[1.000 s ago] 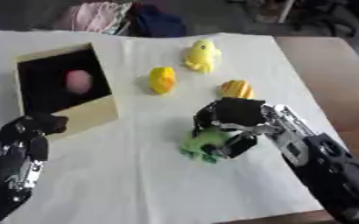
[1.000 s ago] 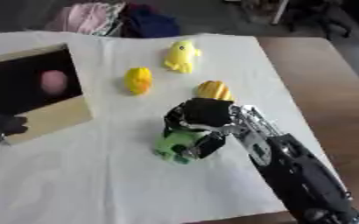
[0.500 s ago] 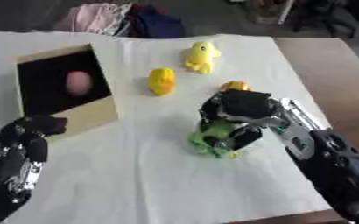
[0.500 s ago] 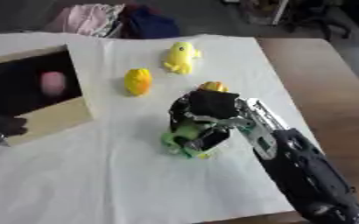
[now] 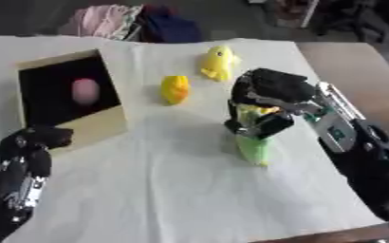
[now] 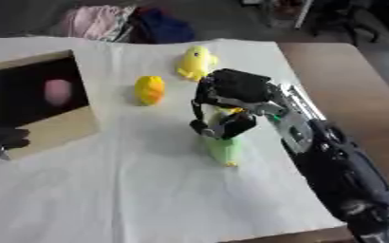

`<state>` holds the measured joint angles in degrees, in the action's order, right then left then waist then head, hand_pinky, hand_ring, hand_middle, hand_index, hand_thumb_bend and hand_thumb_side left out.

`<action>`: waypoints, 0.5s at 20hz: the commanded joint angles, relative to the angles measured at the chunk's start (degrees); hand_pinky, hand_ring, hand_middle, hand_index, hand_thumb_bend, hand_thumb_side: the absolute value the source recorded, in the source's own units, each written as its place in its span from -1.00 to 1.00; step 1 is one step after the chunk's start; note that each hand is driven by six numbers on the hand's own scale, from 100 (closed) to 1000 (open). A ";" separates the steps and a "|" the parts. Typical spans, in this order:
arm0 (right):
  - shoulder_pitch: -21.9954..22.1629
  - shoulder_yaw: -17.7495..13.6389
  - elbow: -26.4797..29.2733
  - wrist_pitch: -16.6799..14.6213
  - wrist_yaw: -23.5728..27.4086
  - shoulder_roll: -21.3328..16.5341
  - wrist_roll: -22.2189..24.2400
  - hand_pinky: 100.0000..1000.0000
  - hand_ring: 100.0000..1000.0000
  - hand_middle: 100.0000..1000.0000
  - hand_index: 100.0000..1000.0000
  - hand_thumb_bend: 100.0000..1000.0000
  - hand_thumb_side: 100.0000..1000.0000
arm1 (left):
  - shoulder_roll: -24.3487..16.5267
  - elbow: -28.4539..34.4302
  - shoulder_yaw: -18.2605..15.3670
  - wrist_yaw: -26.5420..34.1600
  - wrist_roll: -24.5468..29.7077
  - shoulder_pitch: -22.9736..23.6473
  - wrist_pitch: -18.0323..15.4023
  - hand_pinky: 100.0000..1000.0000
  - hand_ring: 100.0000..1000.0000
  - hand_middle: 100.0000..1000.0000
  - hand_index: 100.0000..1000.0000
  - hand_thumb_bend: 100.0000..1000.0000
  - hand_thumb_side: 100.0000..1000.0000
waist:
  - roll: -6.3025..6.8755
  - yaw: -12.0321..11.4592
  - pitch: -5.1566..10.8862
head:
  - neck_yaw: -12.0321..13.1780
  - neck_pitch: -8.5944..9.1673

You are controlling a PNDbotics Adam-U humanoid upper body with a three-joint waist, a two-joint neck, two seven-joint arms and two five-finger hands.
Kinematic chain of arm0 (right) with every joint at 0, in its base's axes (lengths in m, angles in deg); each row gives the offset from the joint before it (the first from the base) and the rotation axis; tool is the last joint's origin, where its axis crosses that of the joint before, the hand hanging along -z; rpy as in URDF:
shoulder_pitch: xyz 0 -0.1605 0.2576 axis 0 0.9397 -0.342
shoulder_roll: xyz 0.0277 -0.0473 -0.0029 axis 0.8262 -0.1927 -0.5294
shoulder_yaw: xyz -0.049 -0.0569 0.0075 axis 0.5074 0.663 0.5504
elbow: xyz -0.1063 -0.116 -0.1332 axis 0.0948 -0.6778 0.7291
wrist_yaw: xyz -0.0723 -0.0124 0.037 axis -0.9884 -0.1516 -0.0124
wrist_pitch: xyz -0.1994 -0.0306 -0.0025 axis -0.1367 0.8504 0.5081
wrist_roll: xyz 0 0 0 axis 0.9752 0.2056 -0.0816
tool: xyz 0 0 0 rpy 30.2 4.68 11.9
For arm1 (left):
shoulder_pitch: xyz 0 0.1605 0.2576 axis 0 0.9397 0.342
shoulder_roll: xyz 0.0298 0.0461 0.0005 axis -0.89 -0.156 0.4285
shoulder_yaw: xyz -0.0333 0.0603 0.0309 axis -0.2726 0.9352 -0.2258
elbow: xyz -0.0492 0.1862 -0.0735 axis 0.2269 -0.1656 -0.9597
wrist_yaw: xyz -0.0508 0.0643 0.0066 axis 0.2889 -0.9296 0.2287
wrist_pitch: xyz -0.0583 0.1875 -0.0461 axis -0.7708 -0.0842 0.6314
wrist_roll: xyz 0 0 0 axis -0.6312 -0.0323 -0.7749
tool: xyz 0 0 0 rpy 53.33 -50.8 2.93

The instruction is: Pick up objects on the table and place them in the box.

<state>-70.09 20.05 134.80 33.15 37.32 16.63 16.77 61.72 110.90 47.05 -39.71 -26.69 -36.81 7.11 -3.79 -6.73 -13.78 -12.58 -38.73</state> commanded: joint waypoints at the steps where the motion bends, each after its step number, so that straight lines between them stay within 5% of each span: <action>1: -1.52 -1.10 1.21 -1.38 1.33 -2.21 1.52 -1.00 -1.00 -1.00 -0.56 -1.00 -0.75 | -0.26 1.22 -0.11 0.21 0.01 -0.77 -0.06 0.54 0.54 0.24 0.38 -1.00 -0.01 | 0.61 -0.04 0.55 | -0.38 0.76; 4: -1.51 -1.12 1.08 -1.38 1.89 -2.60 2.24 -1.00 -0.86 -0.92 -0.40 -1.00 -0.75 | -0.24 1.08 -0.06 0.25 0.06 -0.75 0.01 0.54 0.54 0.24 0.37 -1.00 -0.01 | 0.48 -0.03 0.64 | -0.48 0.74; 5: -1.37 -1.10 0.88 -1.38 2.04 -2.70 2.82 -0.92 -0.68 -0.72 -0.20 -1.00 -0.72 | -0.23 1.02 -0.05 0.23 0.07 -0.73 0.02 0.54 0.54 0.24 0.37 -1.00 -0.01 | 0.45 -0.02 0.67 | -0.49 0.73; 9: -0.21 -0.95 0.19 -1.38 2.79 -3.07 6.47 -0.47 -0.22 -0.29 0.18 -1.00 -0.68 | -0.25 0.93 -0.13 0.20 -0.02 -0.64 0.01 0.54 0.54 0.24 0.38 -1.00 -0.01 | 0.37 0.13 0.80 | -0.44 0.67; 10: 0.13 -0.71 0.17 -1.38 3.06 -3.15 7.85 -0.24 -0.02 -0.02 0.43 -1.00 -0.66 | -0.25 0.91 -0.13 0.19 -0.02 -0.62 0.01 0.54 0.54 0.24 0.38 -1.00 -0.01 | 0.36 0.19 0.82 | -0.44 0.67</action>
<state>-69.35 19.81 134.58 35.78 39.65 15.48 19.40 61.72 110.88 47.05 -39.63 -26.68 -36.82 7.13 -3.79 -6.66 -13.78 -12.82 -38.72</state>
